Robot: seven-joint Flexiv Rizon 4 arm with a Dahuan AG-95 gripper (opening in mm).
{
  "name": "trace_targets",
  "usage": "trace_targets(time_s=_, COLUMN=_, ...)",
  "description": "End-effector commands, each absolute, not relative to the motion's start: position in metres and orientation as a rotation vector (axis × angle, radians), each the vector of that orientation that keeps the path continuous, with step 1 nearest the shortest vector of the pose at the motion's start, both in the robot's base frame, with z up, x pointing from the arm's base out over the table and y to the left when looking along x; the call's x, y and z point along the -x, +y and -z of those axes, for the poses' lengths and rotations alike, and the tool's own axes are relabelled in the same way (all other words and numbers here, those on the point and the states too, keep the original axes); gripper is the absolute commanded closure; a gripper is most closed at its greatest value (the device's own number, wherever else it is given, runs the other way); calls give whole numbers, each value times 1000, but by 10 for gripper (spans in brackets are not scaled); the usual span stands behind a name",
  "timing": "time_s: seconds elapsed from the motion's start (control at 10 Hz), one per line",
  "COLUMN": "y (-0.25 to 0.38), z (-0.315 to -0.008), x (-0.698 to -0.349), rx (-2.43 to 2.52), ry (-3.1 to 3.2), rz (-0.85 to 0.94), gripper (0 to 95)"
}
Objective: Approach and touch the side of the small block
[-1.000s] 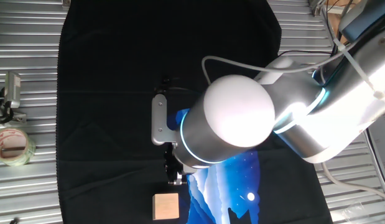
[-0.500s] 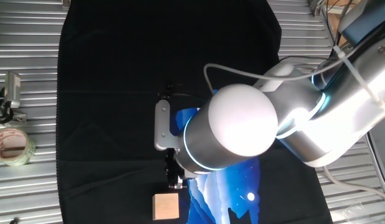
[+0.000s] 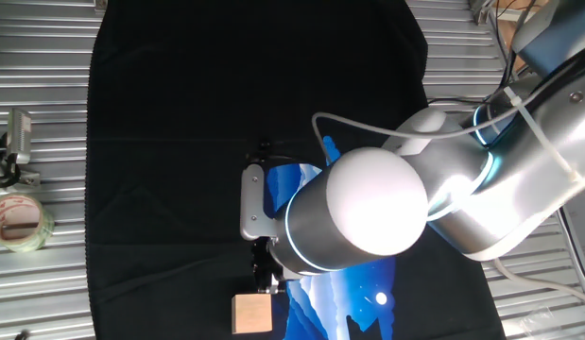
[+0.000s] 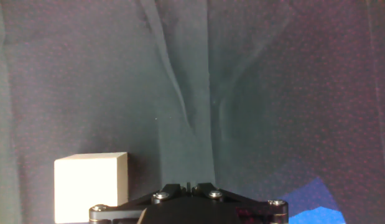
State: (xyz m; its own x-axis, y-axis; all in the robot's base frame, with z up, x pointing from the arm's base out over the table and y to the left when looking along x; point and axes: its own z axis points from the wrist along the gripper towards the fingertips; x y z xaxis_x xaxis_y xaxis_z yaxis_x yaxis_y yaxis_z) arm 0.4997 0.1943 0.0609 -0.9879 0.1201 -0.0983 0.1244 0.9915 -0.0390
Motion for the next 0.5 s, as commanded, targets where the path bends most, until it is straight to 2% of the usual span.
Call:
trace_targets(time_s=0.1, y=195, z=-60, x=-499, rx=-193, ry=3037, rz=70, gripper=950)
trace_targets(time_s=0.5, y=198, z=-58, x=-498, rx=-190, ry=3035, rz=80, gripper=950)
